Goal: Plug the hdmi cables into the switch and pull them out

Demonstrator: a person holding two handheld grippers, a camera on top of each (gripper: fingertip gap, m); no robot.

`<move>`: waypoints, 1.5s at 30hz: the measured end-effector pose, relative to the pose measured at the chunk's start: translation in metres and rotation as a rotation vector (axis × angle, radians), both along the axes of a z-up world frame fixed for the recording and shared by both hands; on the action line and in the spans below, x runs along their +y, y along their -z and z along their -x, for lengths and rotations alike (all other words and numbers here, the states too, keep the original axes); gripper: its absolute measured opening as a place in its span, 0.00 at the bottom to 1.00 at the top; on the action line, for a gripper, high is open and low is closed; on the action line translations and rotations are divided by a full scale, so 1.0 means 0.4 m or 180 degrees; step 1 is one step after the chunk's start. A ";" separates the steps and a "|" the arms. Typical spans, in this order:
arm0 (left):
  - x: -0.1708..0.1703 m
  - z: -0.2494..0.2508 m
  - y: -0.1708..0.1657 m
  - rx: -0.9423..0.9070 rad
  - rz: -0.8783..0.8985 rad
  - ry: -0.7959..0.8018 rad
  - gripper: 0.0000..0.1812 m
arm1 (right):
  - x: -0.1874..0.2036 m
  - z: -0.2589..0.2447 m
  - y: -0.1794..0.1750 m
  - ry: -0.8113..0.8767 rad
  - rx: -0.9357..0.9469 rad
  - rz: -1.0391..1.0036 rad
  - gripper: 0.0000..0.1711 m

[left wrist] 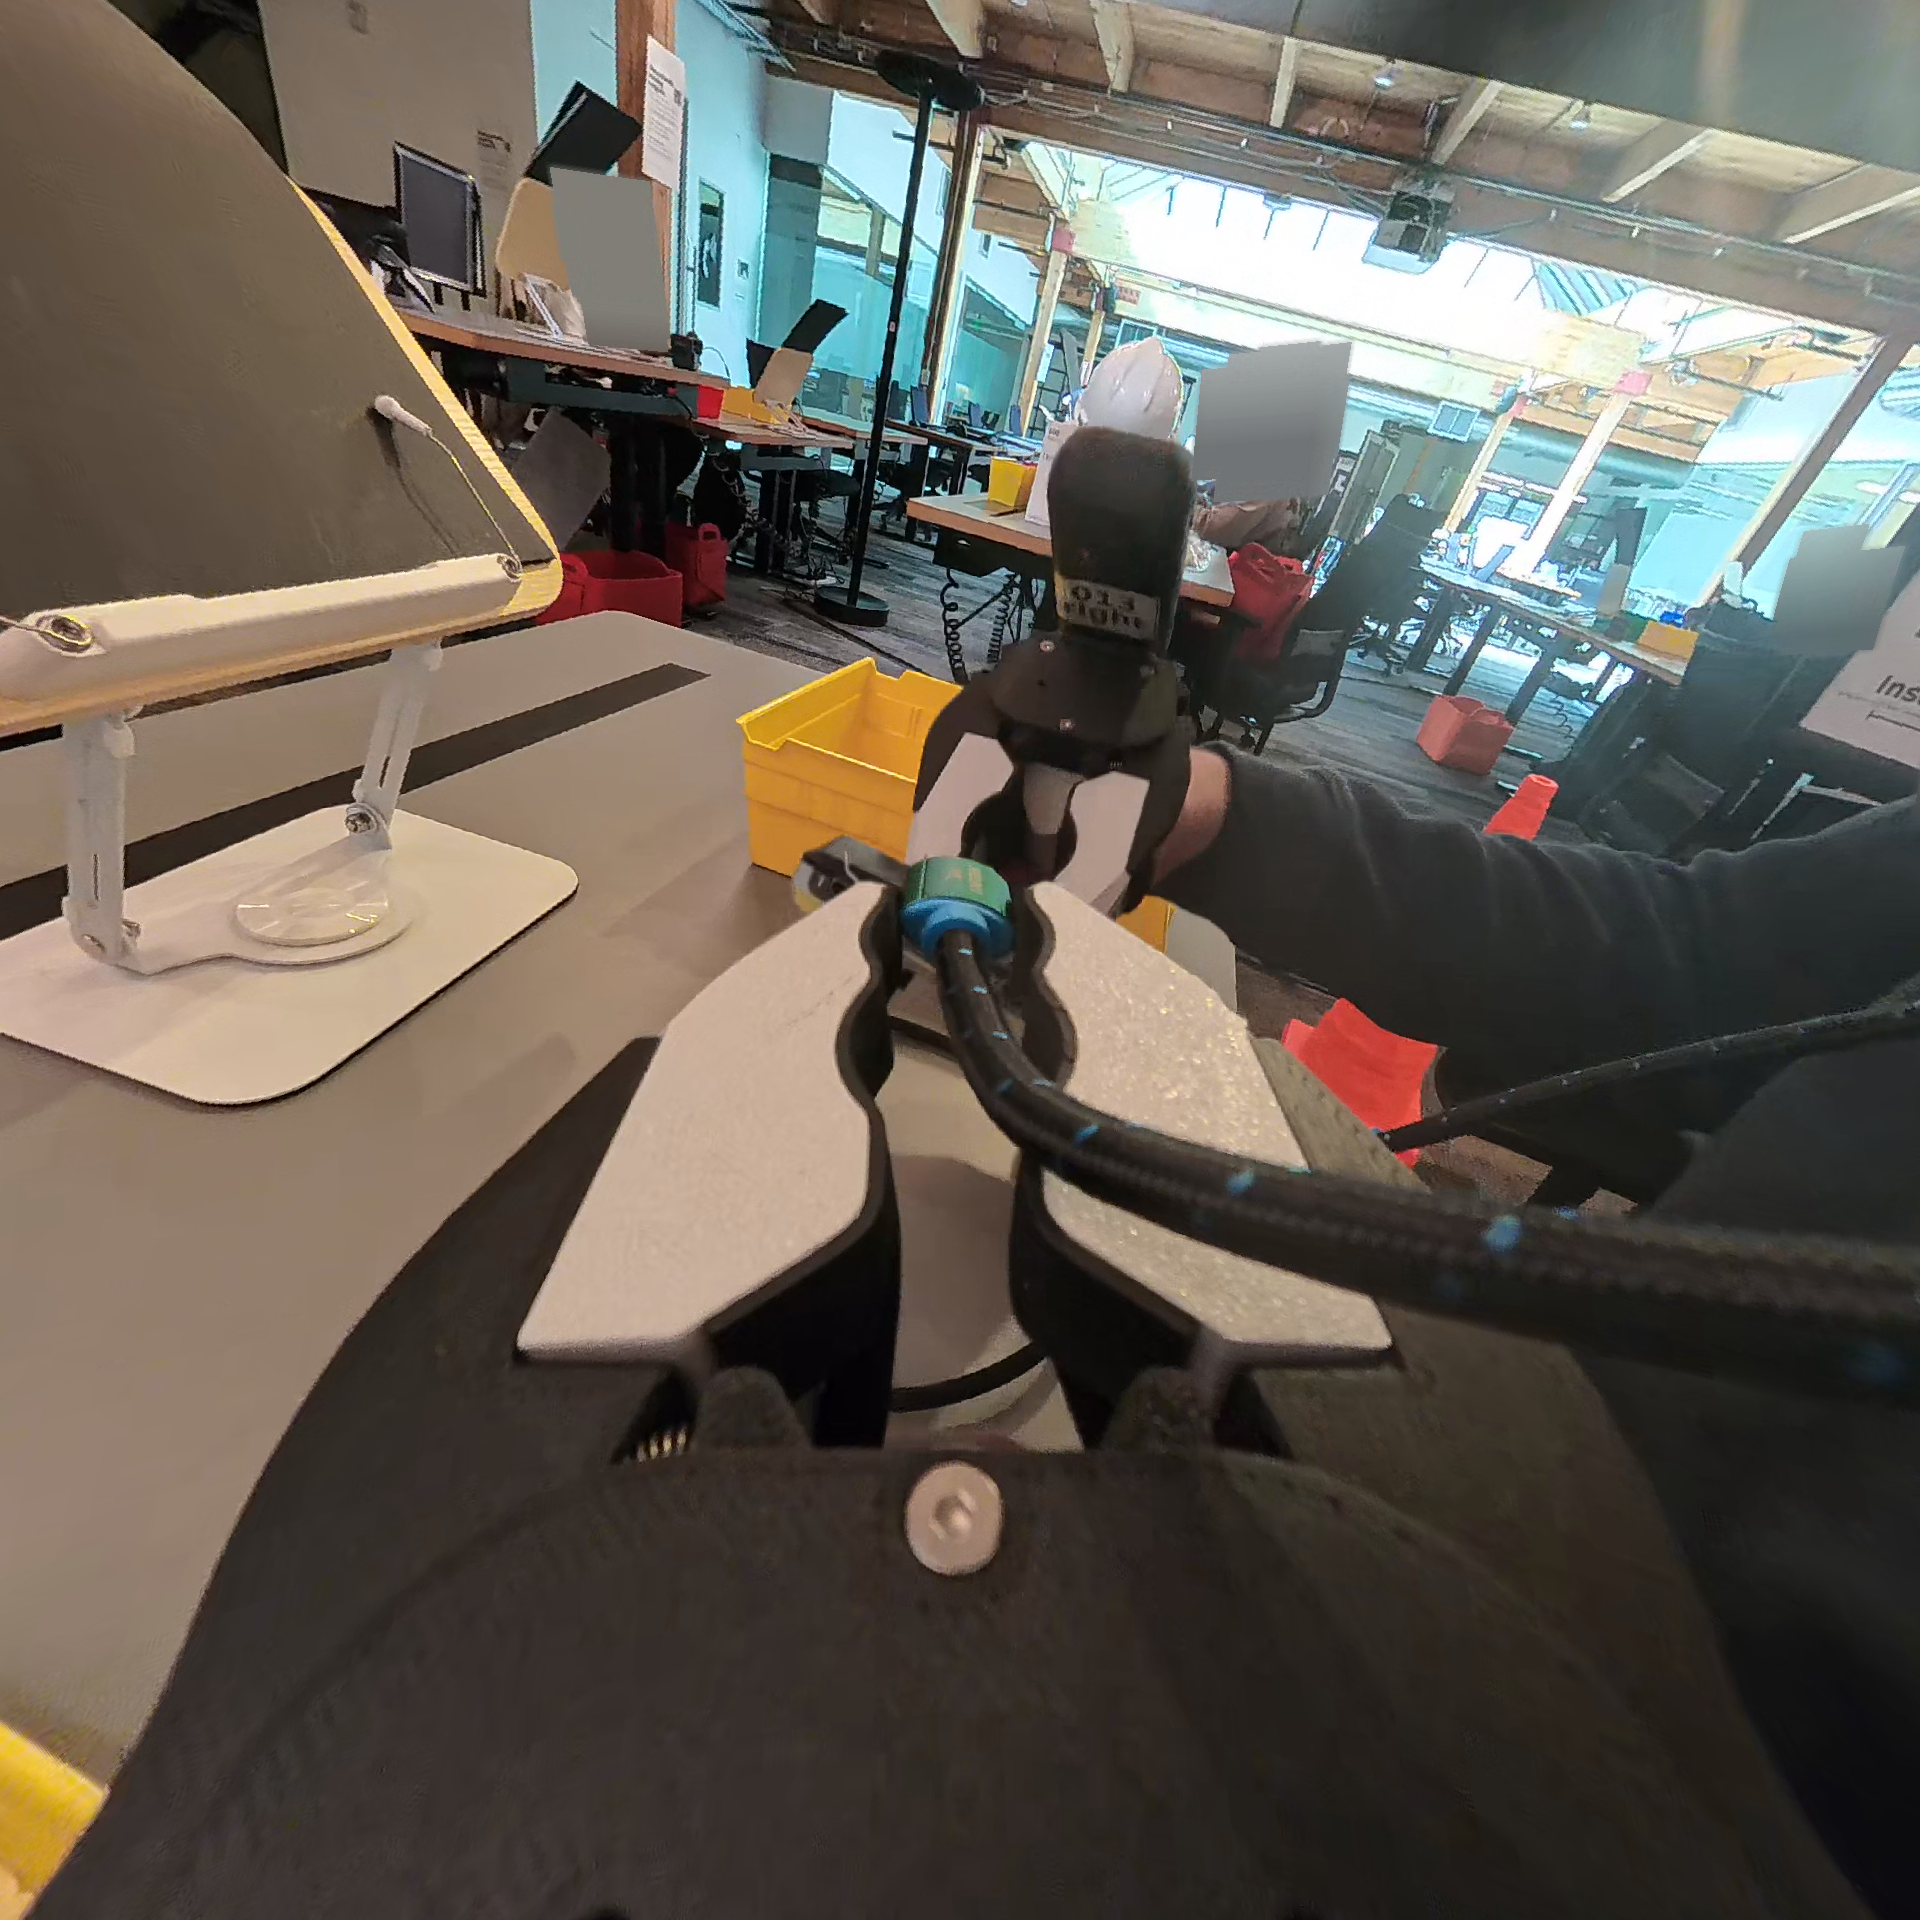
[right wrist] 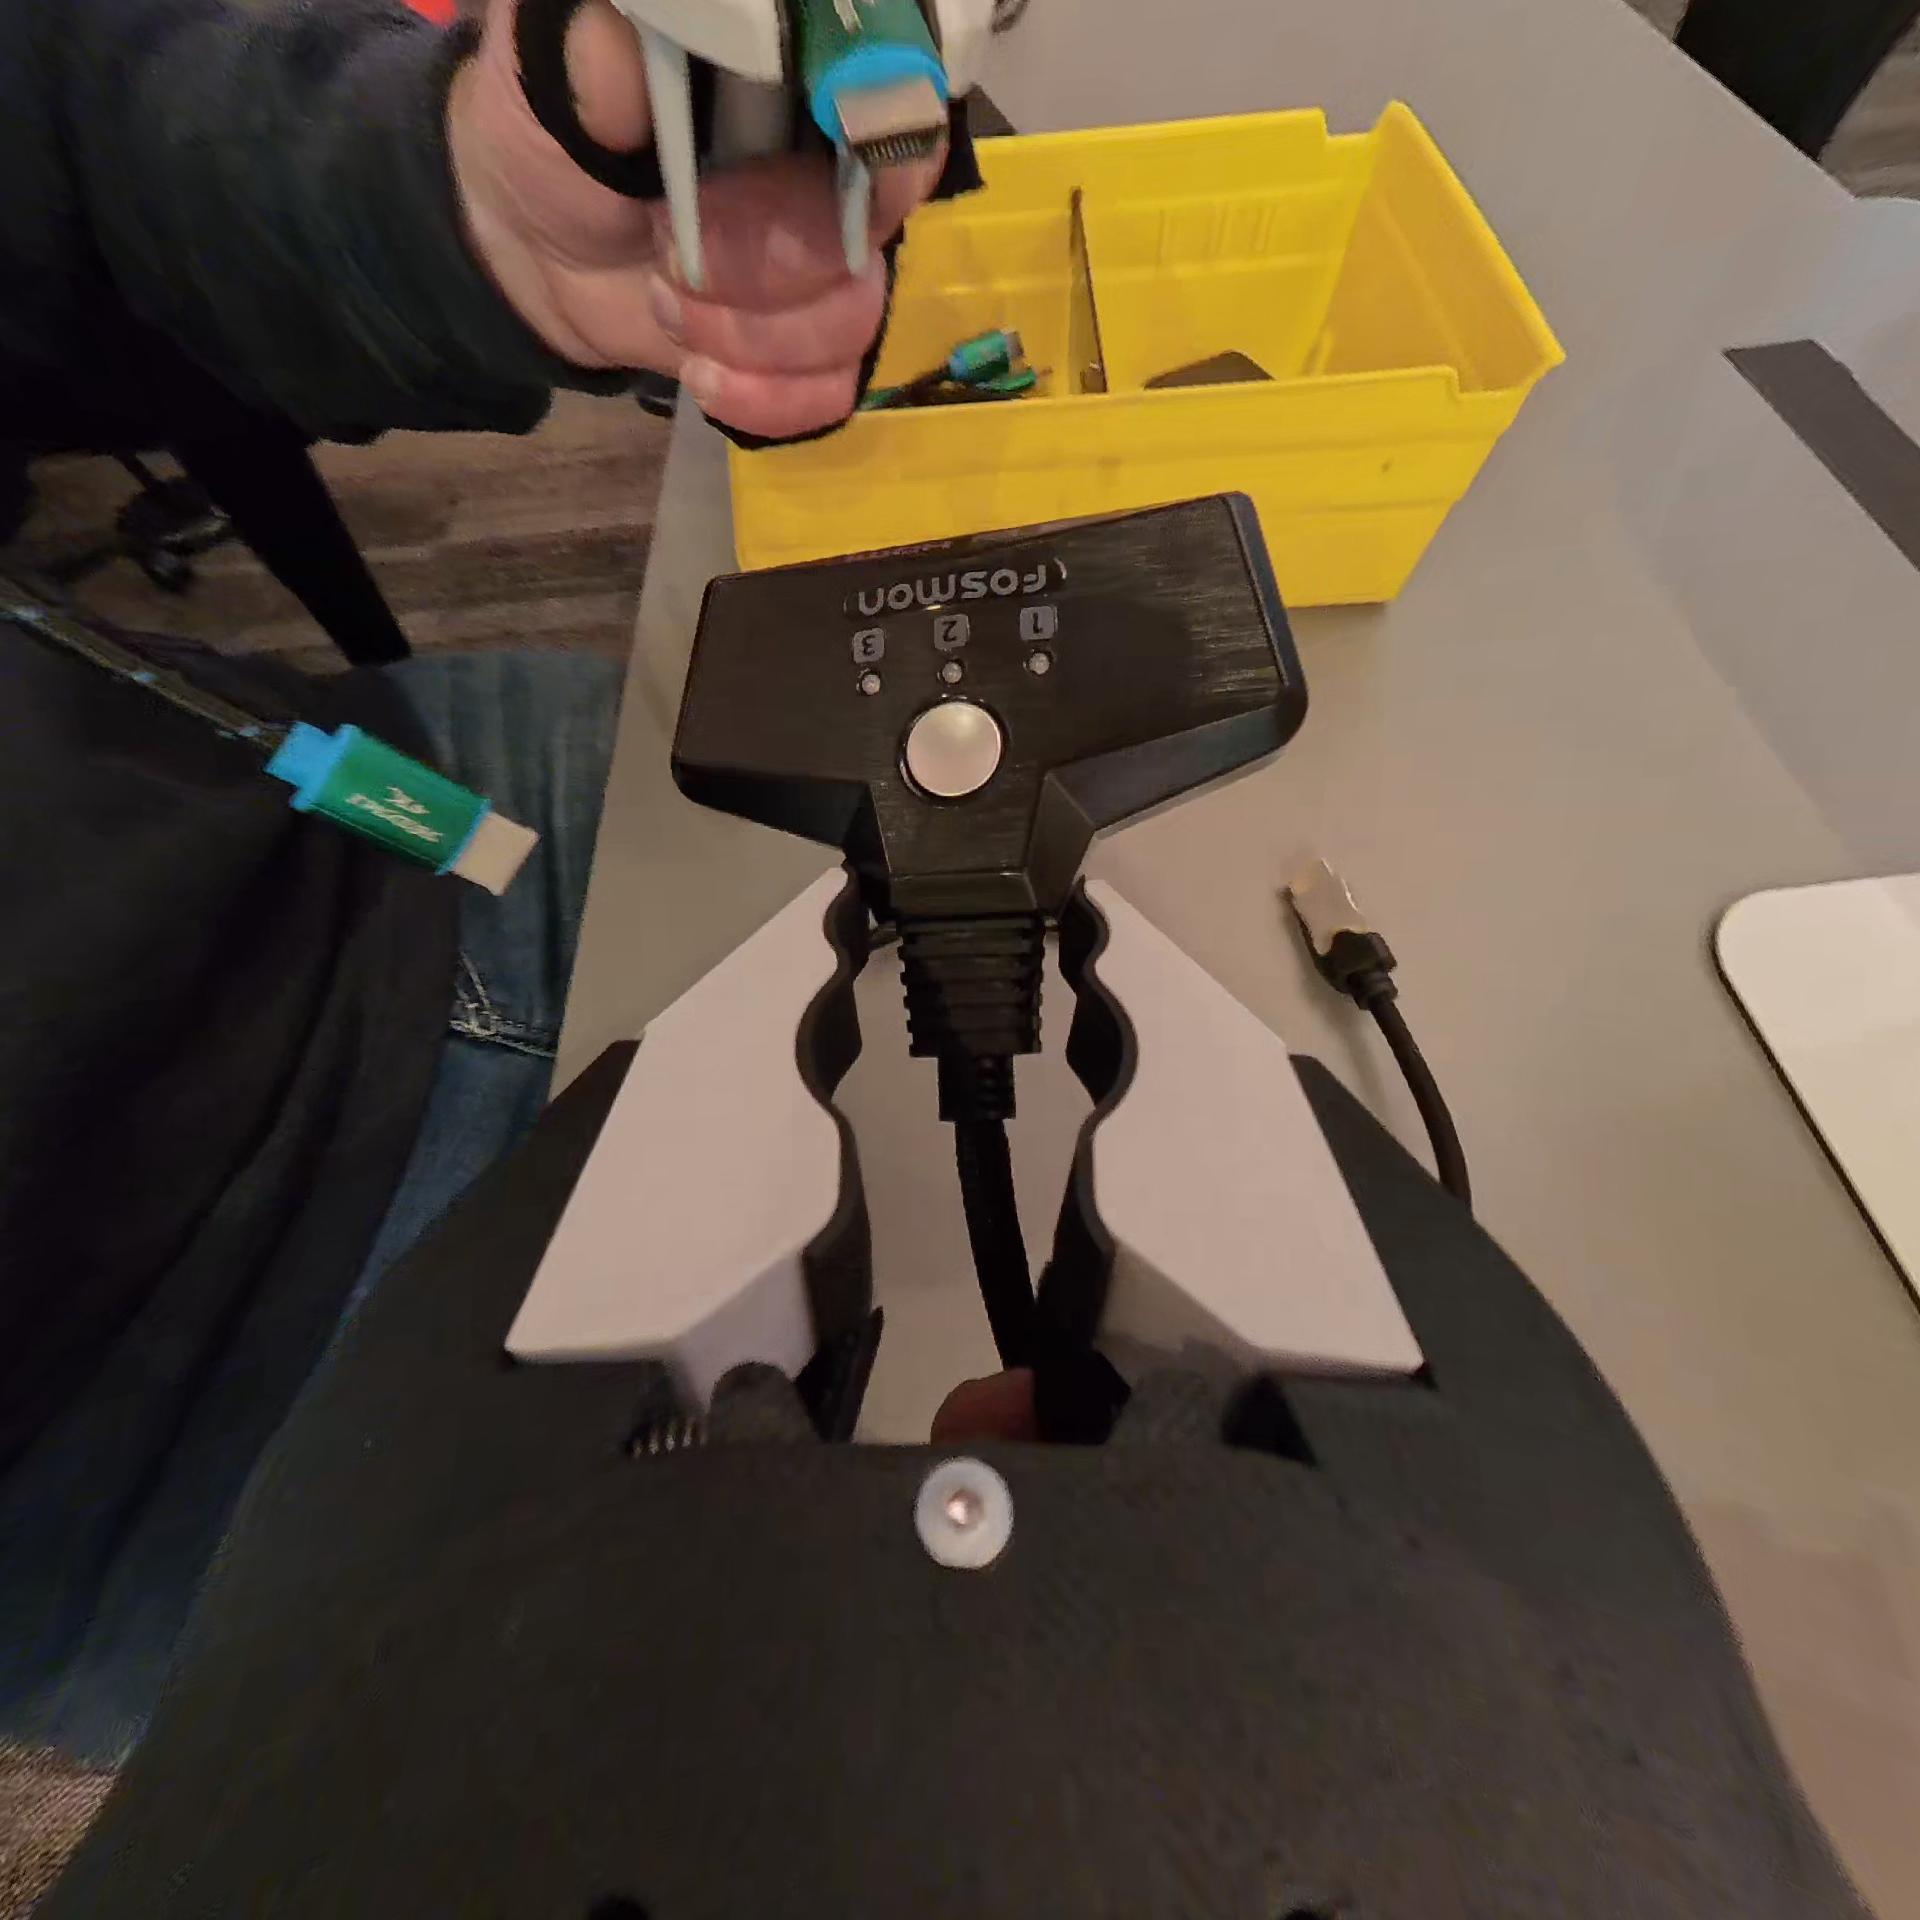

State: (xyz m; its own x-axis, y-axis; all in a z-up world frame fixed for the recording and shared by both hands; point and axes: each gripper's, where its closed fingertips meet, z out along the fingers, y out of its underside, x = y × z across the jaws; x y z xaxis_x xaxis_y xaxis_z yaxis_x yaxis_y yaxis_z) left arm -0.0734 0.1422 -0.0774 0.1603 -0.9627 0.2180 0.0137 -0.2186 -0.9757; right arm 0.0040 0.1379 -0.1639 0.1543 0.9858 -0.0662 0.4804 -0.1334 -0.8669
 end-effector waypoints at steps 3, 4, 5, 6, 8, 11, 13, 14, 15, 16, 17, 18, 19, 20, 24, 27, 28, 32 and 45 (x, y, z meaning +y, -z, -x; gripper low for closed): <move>-0.010 -0.008 0.004 0.0030 -0.0007 0.0050 0.11 | -0.019 0.005 -0.025 -0.0224 0.0153 0.0079 0.21; -0.014 -0.011 0.003 0.0040 -0.0014 0.0066 0.11 | -0.018 0.007 -0.033 -0.0245 0.0215 0.0055 0.21; -0.016 -0.013 0.001 0.0052 -0.0021 0.0053 0.11 | -0.021 0.010 -0.041 -0.0280 0.0279 0.0045 0.21; -0.019 -0.016 0.000 0.0076 -0.0034 0.0053 0.11 | -0.028 0.013 -0.045 -0.0347 0.0333 0.0070 0.21; -0.031 -0.022 -0.001 0.0133 -0.0089 0.0103 0.11 | -0.029 0.014 -0.045 -0.0375 0.0344 0.0085 0.21; -0.041 -0.026 0.004 0.0227 -0.0167 0.0139 0.11 | -0.042 0.016 -0.041 -0.0491 0.0321 0.0144 0.21; -0.041 -0.027 0.006 0.0261 -0.0206 0.0141 0.11 | -0.048 0.018 -0.044 -0.0551 0.0329 0.0182 0.21; -0.041 -0.027 0.006 0.0273 -0.0216 0.0145 0.11 | -0.051 0.019 -0.047 -0.0576 0.0345 0.0194 0.21; -0.041 -0.027 0.007 0.0276 -0.0220 0.0152 0.11 | -0.053 0.020 -0.050 -0.0601 0.0354 0.0219 0.21; -0.041 -0.027 0.006 0.0269 -0.0218 0.0155 0.11 | -0.056 0.020 -0.051 -0.0633 0.0344 0.0236 0.21; -0.042 -0.028 0.006 0.0267 -0.0215 0.0161 0.11 | -0.058 0.020 -0.051 -0.0655 0.0328 0.0241 0.21; -0.043 -0.028 0.006 0.0268 -0.0216 0.0166 0.11 | -0.059 0.020 -0.052 -0.0679 0.0327 0.0262 0.21; -0.045 -0.029 0.004 0.0264 -0.0217 0.0176 0.11 | -0.061 0.019 -0.053 -0.0704 0.0321 0.0283 0.21; -0.048 -0.030 0.002 0.0258 -0.0219 0.0189 0.11 | -0.060 0.018 -0.053 -0.0712 0.0304 0.0280 0.21; -0.062 -0.037 -0.002 0.0288 -0.0244 0.0260 0.11 | -0.062 0.014 -0.054 -0.0751 0.0200 0.0277 0.21; -0.068 -0.043 0.006 0.0322 -0.0235 0.0308 0.11 | -0.062 0.007 -0.053 -0.0772 0.0034 0.0233 0.21; -0.067 -0.044 0.010 0.0327 -0.0219 0.0314 0.11 | -0.062 0.006 -0.054 -0.0783 -0.0013 0.0217 0.21; -0.066 -0.047 0.014 0.0321 -0.0185 0.0315 0.11 | -0.069 0.002 -0.059 -0.0865 -0.0079 0.0222 0.21; -0.077 -0.057 0.021 0.0322 -0.0165 0.0360 0.11 | -0.080 -0.024 -0.055 -0.0883 -0.0089 0.0278 0.21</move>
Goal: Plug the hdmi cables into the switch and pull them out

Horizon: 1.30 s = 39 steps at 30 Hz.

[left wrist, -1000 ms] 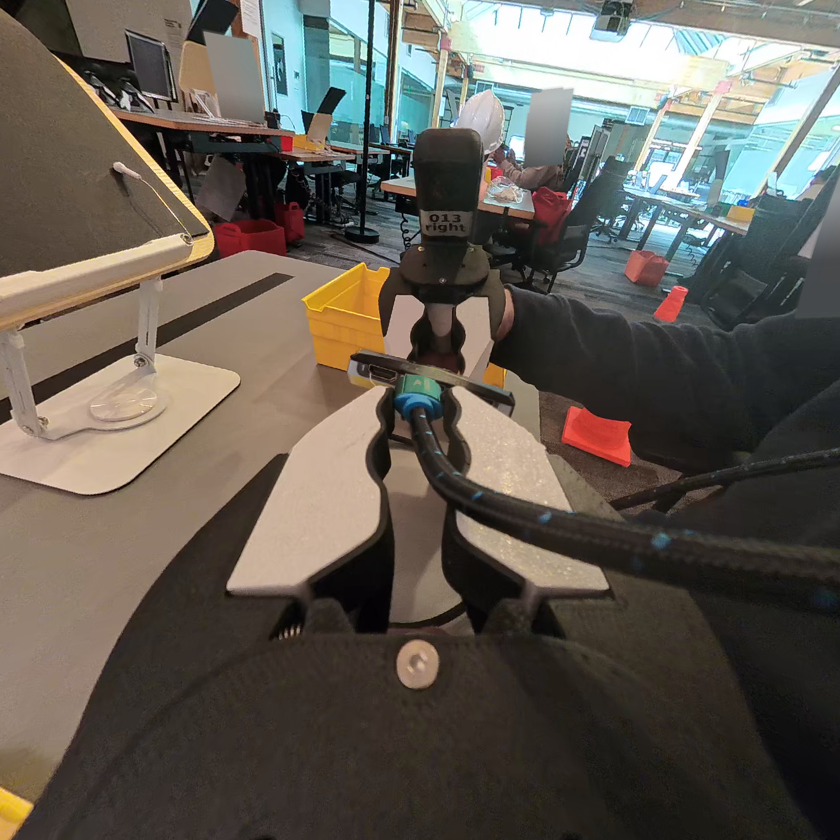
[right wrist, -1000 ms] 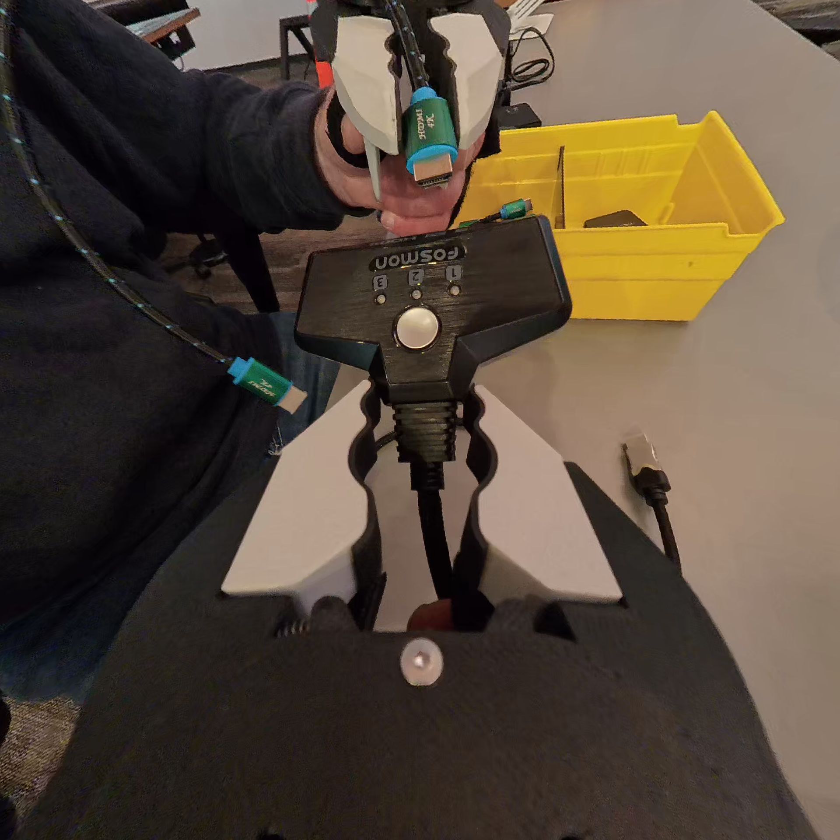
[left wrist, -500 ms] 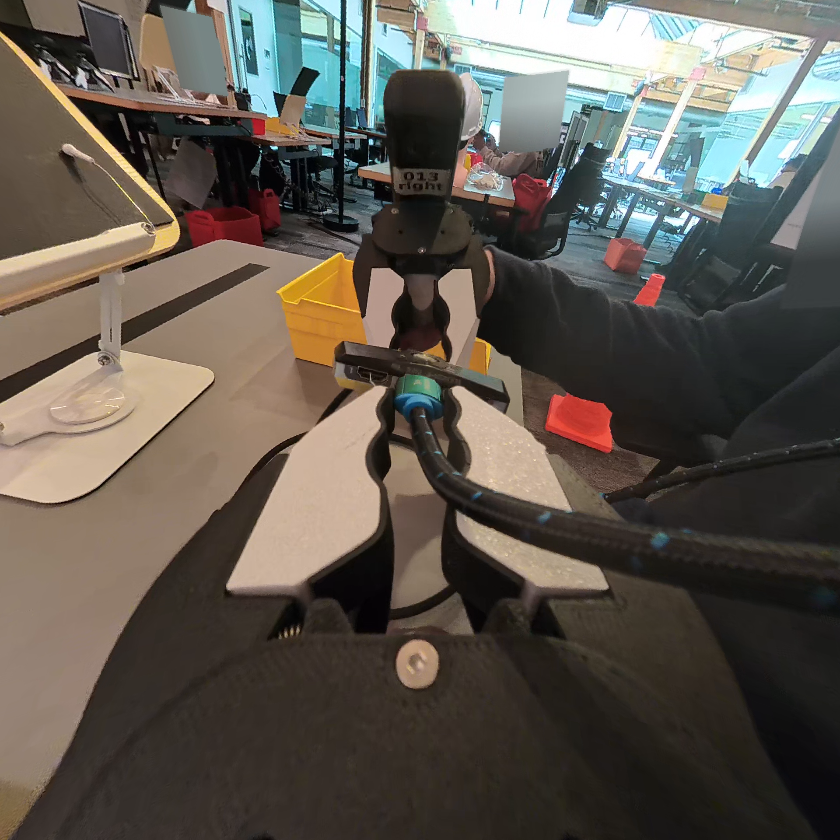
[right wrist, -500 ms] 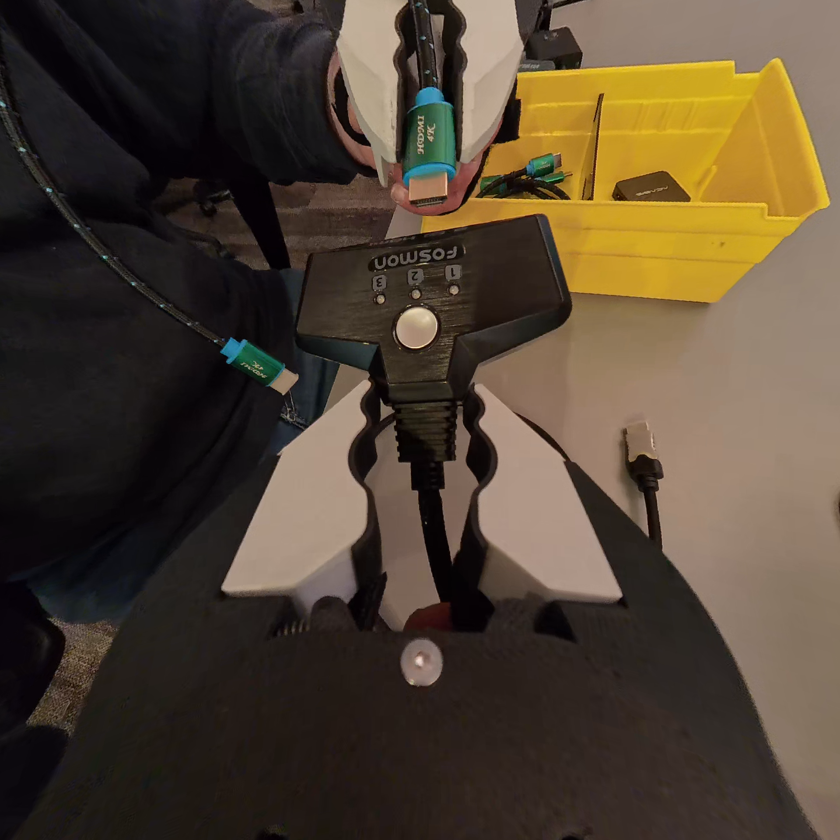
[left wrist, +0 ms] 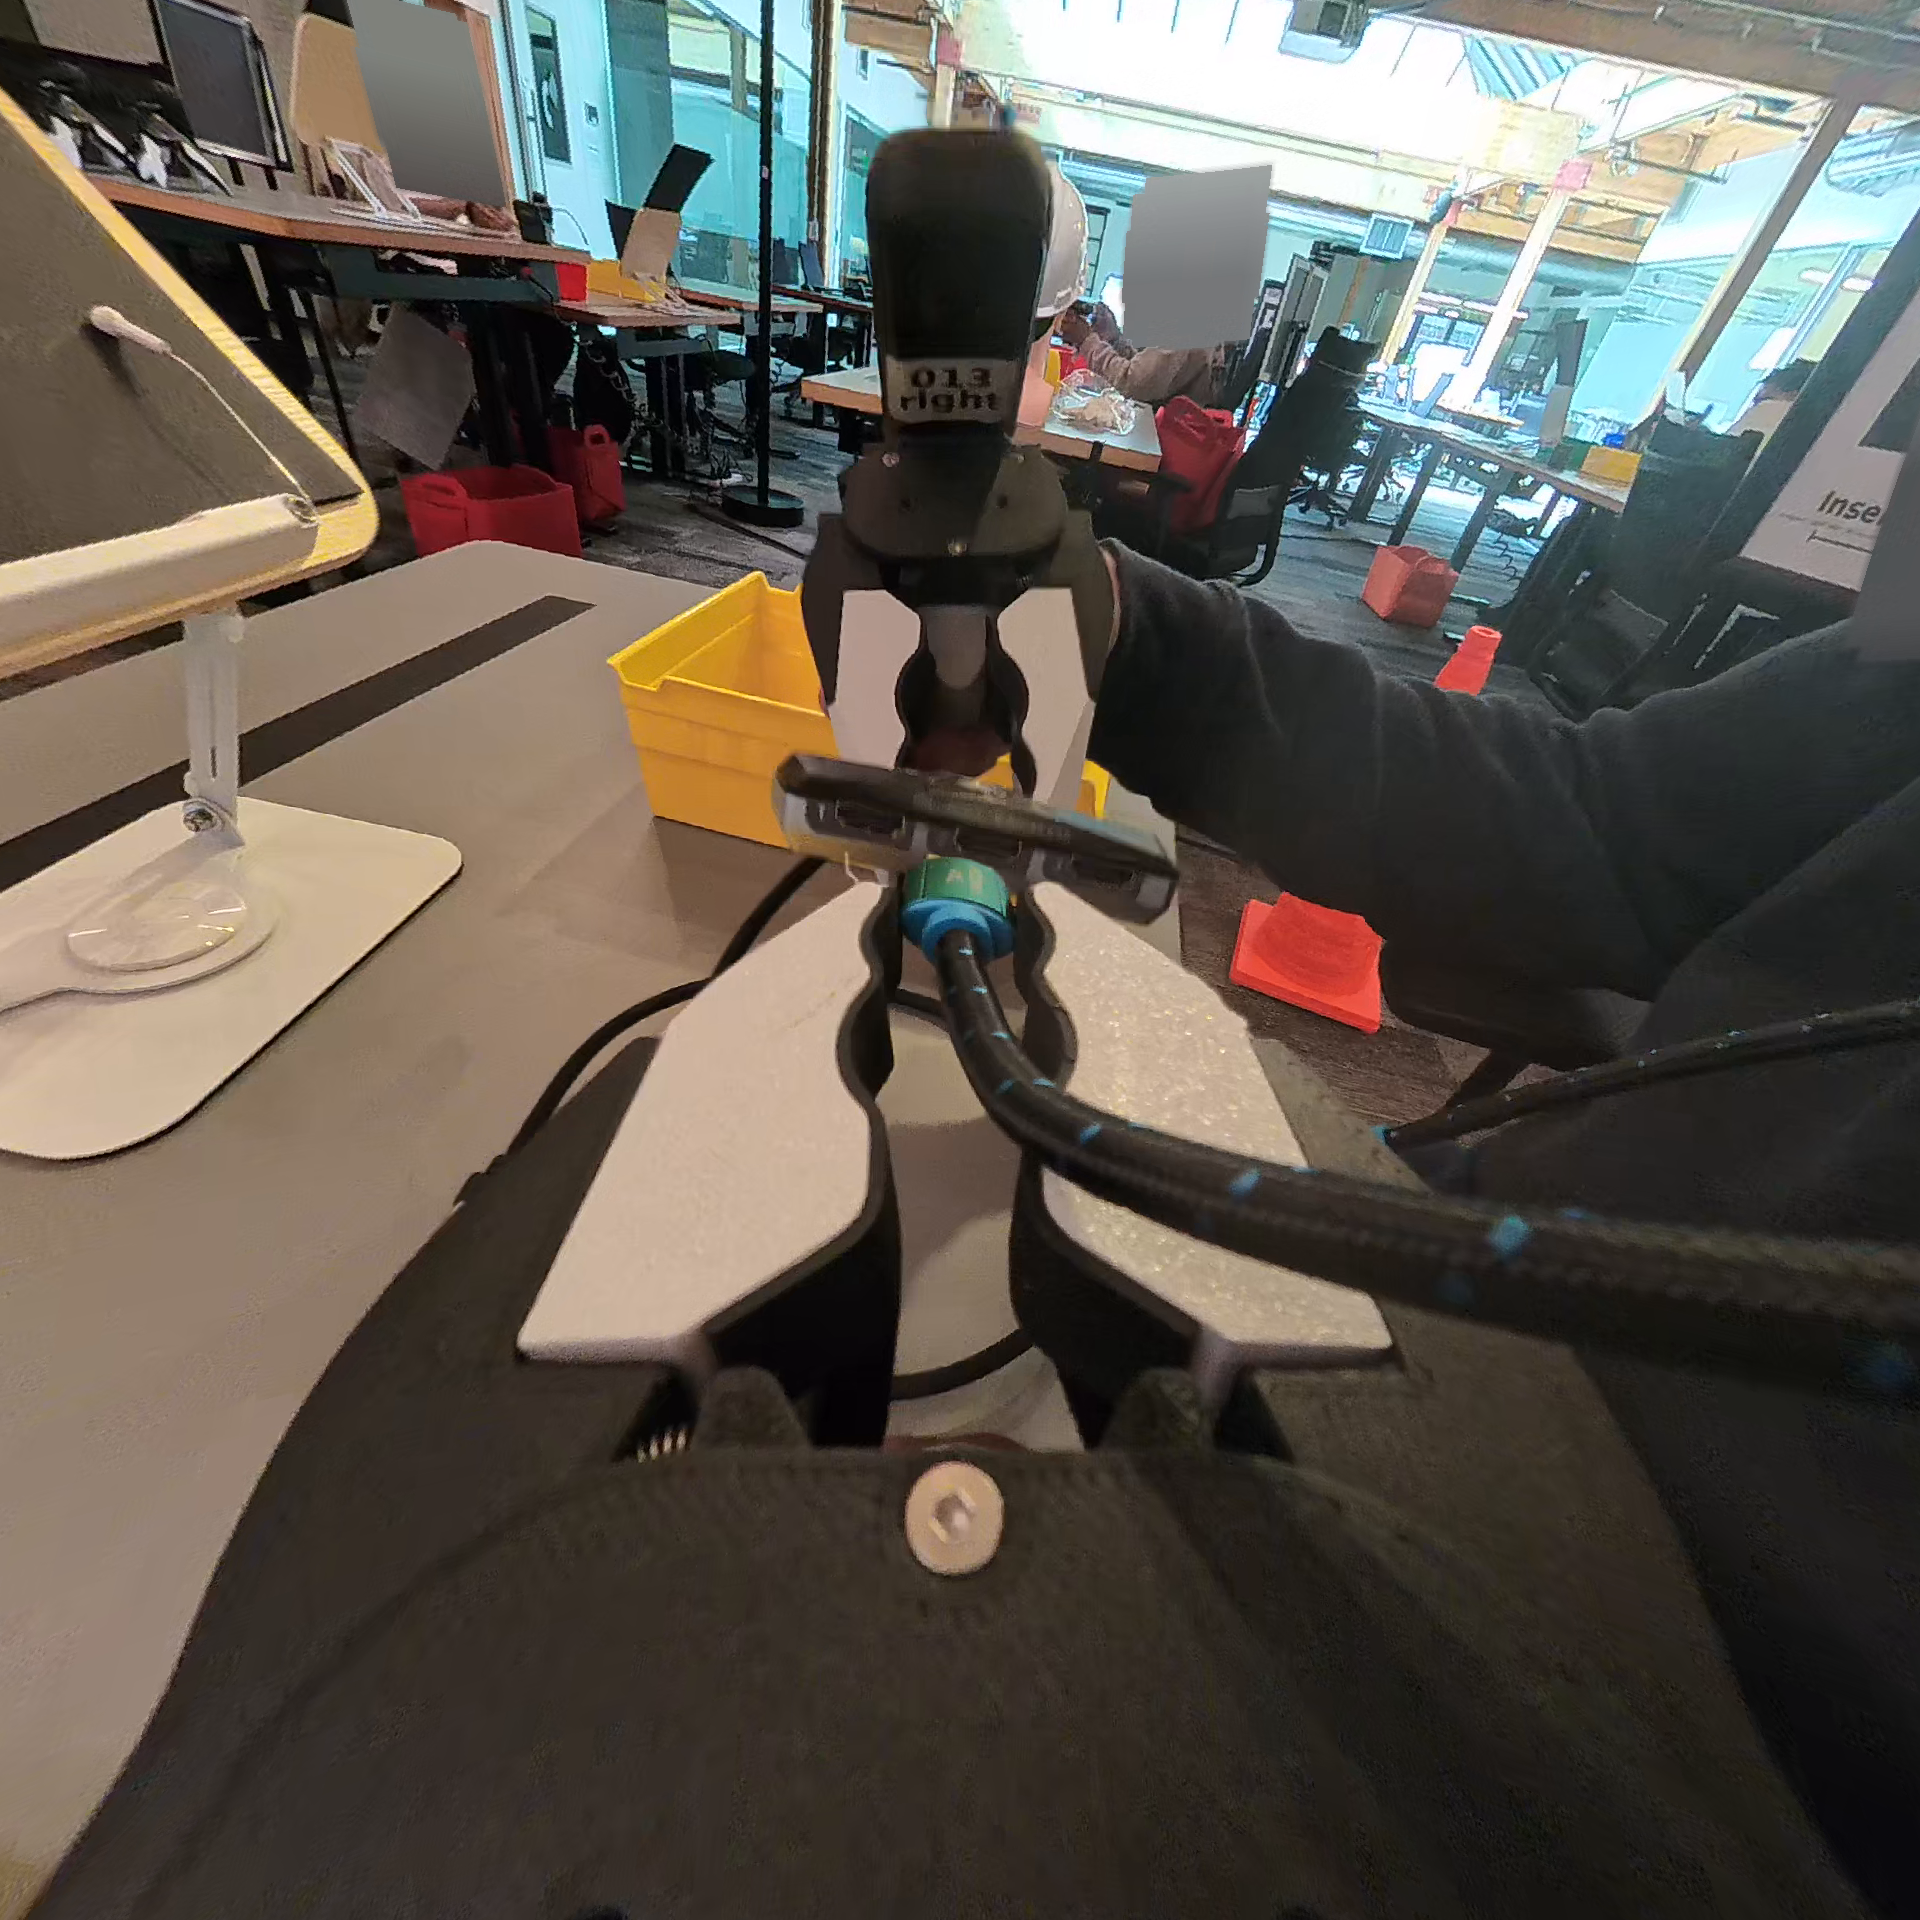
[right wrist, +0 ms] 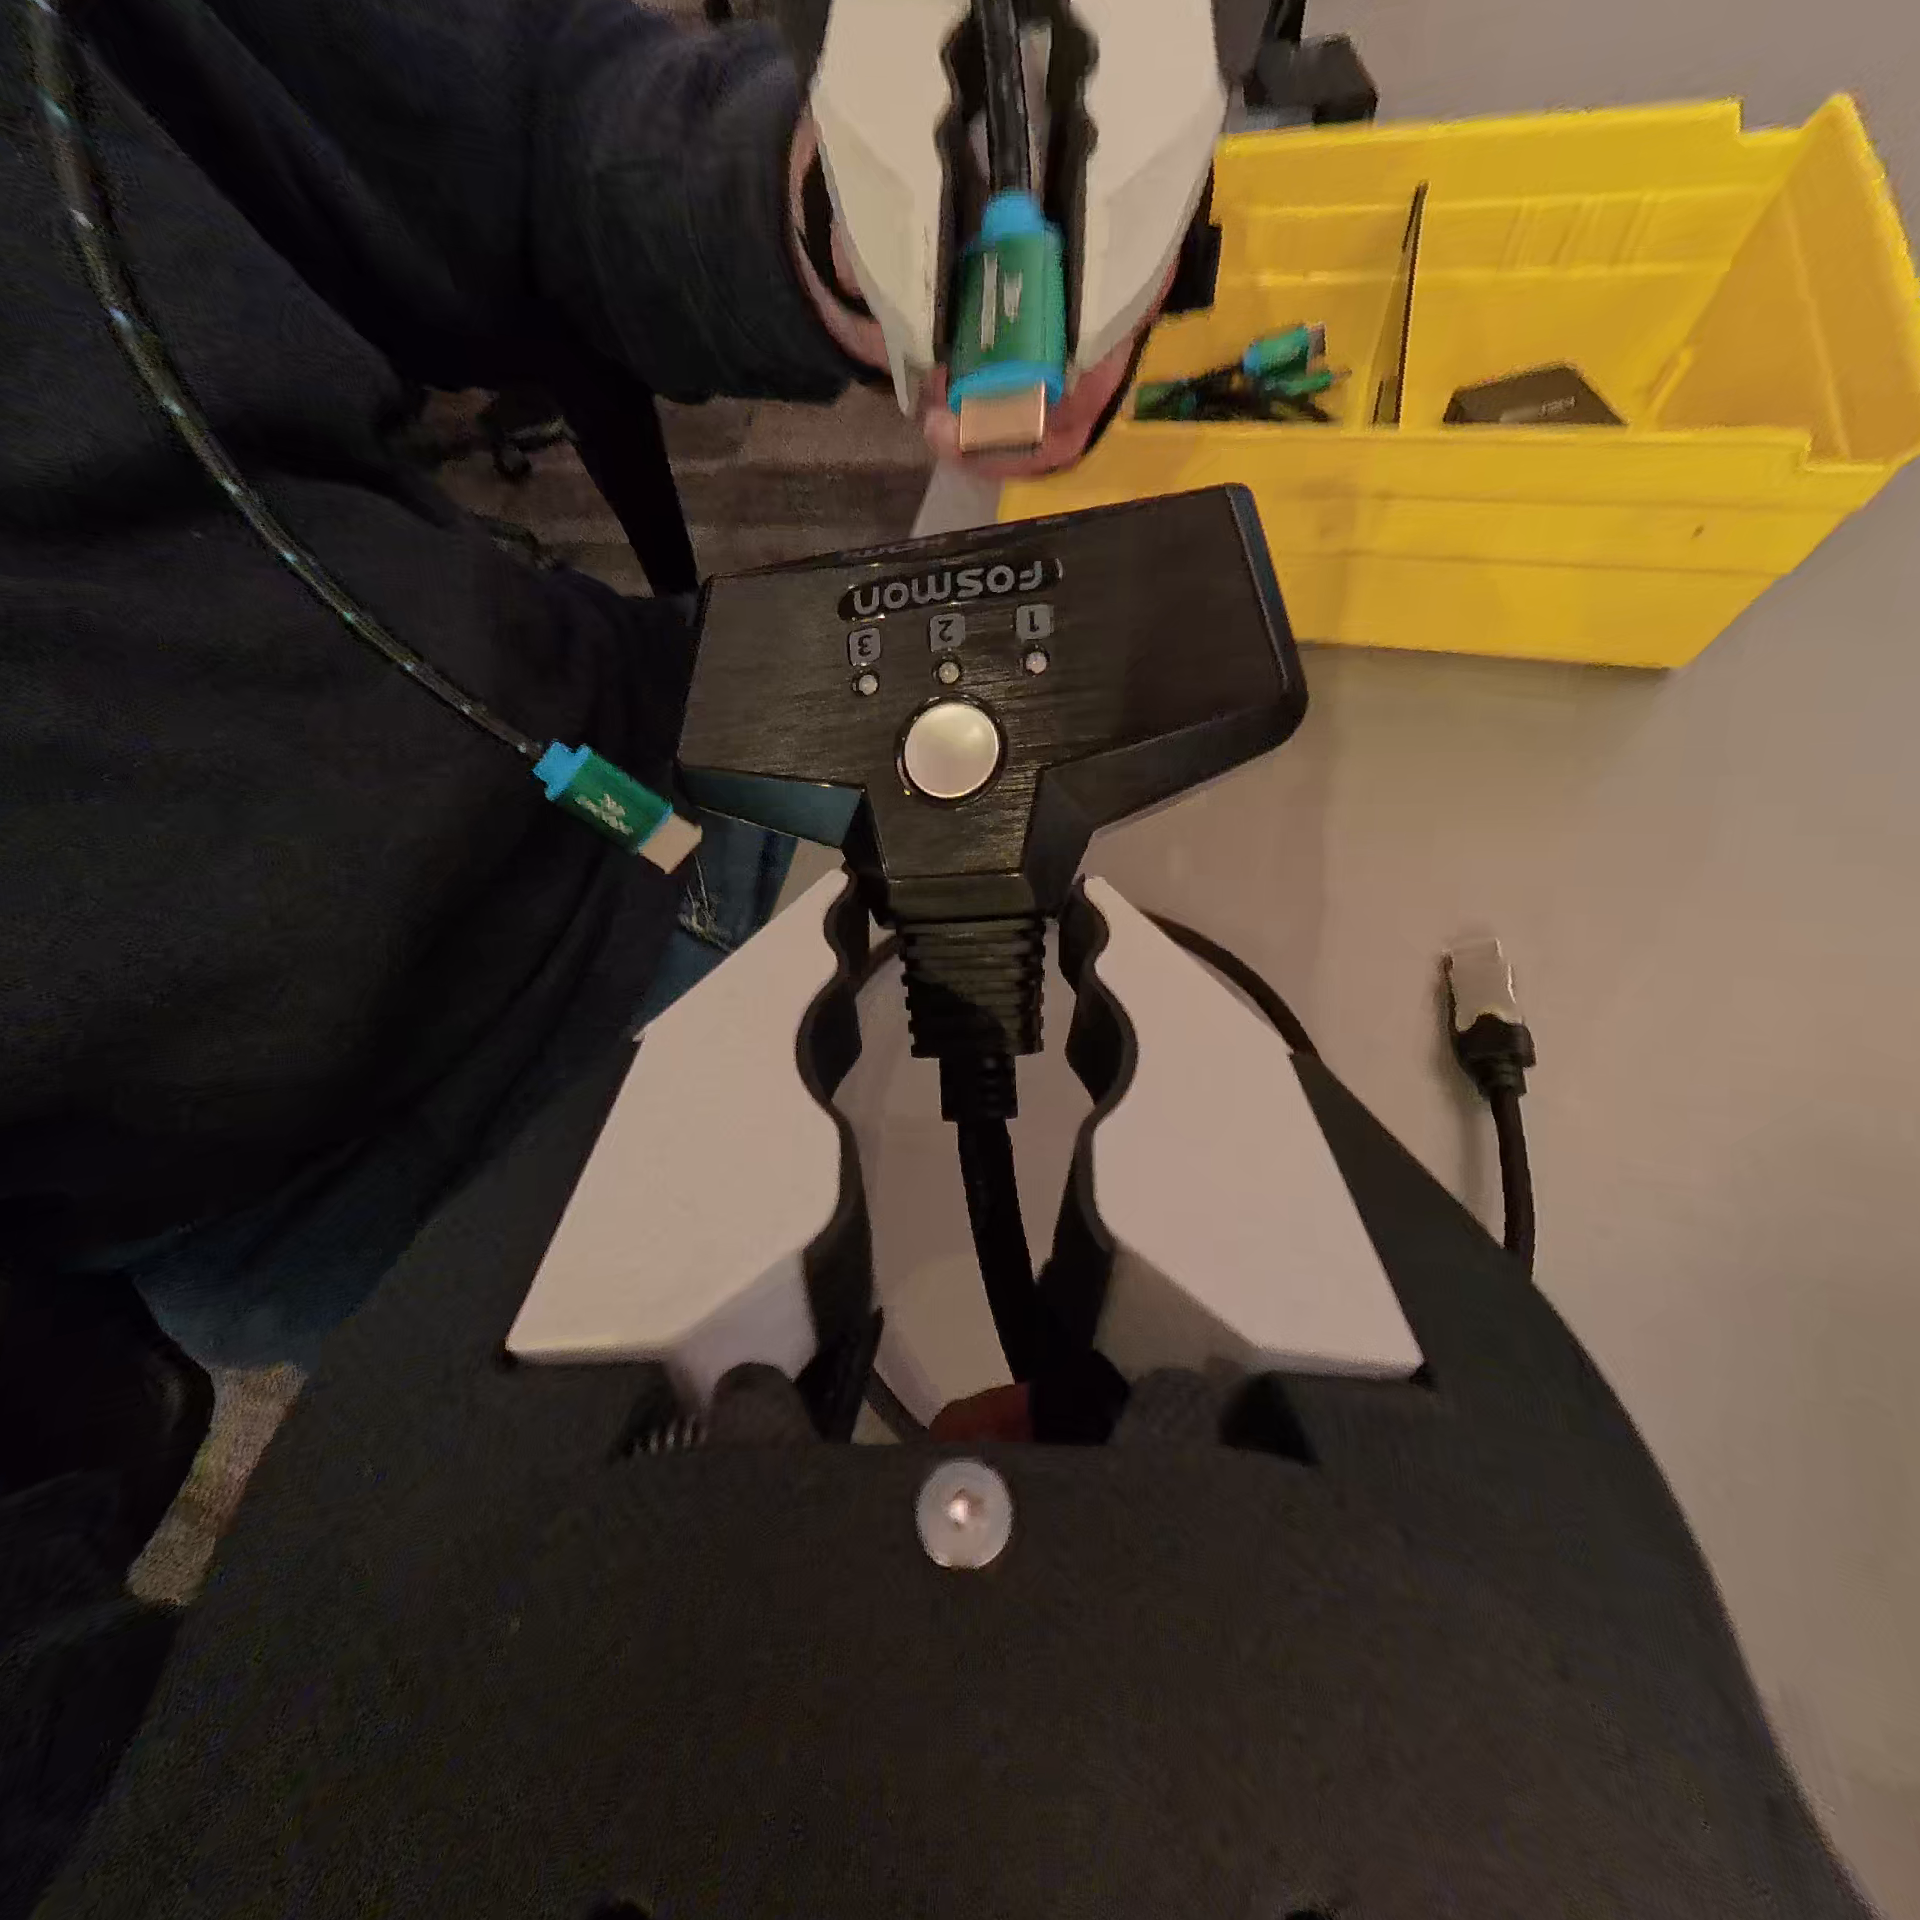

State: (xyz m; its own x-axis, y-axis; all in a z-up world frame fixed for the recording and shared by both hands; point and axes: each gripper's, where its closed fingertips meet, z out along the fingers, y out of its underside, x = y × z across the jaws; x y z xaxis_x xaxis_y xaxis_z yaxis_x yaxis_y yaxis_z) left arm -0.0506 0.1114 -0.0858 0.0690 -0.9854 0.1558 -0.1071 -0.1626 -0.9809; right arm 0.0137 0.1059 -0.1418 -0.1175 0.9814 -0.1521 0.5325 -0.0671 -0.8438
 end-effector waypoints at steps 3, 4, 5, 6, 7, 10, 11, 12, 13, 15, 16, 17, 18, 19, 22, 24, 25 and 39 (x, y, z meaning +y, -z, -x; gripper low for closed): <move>0.016 0.013 -0.001 -0.0004 0.0003 -0.0070 0.11 | 0.002 -0.002 0.069 0.0059 -0.0352 -0.0006 0.21; 0.020 0.015 0.001 -0.0004 0.0011 -0.0084 0.11 | 0.004 -0.003 0.098 0.0090 -0.0499 -0.0018 0.21; 0.023 0.016 0.005 0.0009 0.0015 -0.0093 0.11 | 0.008 -0.005 0.127 0.0125 -0.0643 -0.0031 0.21; 0.026 0.016 0.010 0.0021 0.0022 -0.0100 0.11 | 0.012 -0.007 0.156 0.0150 -0.0786 -0.0048 0.21; 0.028 0.016 0.014 0.0024 0.0040 -0.0104 0.11 | 0.015 -0.011 0.185 0.0174 -0.0936 -0.0073 0.21; 0.033 0.017 0.023 0.0037 0.0064 -0.0112 0.11 | 0.025 -0.023 0.264 0.0218 -0.1307 -0.0173 0.21; 0.034 0.018 0.024 0.0038 0.0069 -0.0114 0.11 | 0.030 -0.032 0.290 0.0245 -0.1463 -0.0216 0.21; 0.036 0.019 0.025 0.0033 0.0080 -0.0118 0.11 | 0.027 -0.038 0.310 0.0221 -0.1565 -0.0204 0.21; 0.037 0.019 0.027 0.0030 0.0092 -0.0119 0.11 | 0.026 -0.037 0.324 0.0219 -0.1598 -0.0206 0.21; 0.038 0.018 0.030 0.0033 0.0108 -0.0116 0.11 | 0.031 -0.040 0.350 0.0233 -0.1714 -0.0269 0.21; 0.038 0.018 0.032 0.0032 0.0118 -0.0115 0.11 | 0.032 -0.045 0.363 0.0229 -0.1799 -0.0301 0.22; 0.038 0.017 0.033 0.0030 0.0124 -0.0112 0.11 | 0.036 -0.052 0.375 0.0246 -0.1885 -0.0350 0.22; 0.038 0.017 0.033 0.0033 0.0124 -0.0111 0.11 | 0.033 -0.056 0.383 0.0229 -0.1941 -0.0350 0.22; 0.038 0.017 0.033 0.0034 0.0122 -0.0112 0.11 | 0.025 -0.057 0.386 0.0195 -0.1945 -0.0296 0.22; 0.039 0.018 0.032 0.0028 0.0125 -0.0115 0.11 | 0.040 -0.064 0.385 0.0323 -0.2028 -0.0411 0.44; 0.039 0.018 0.033 0.0031 0.0129 -0.0114 0.11 | 0.050 -0.060 0.374 0.0419 -0.2044 -0.0499 0.61; 0.039 0.017 0.034 0.0033 0.0131 -0.0112 0.11 | 0.052 -0.053 0.367 0.0439 -0.2037 -0.0568 0.68; 0.040 0.024 0.027 0.0024 0.0097 -0.0130 0.11 | 0.040 0.031 0.369 0.0100 -0.1965 -0.1408 0.69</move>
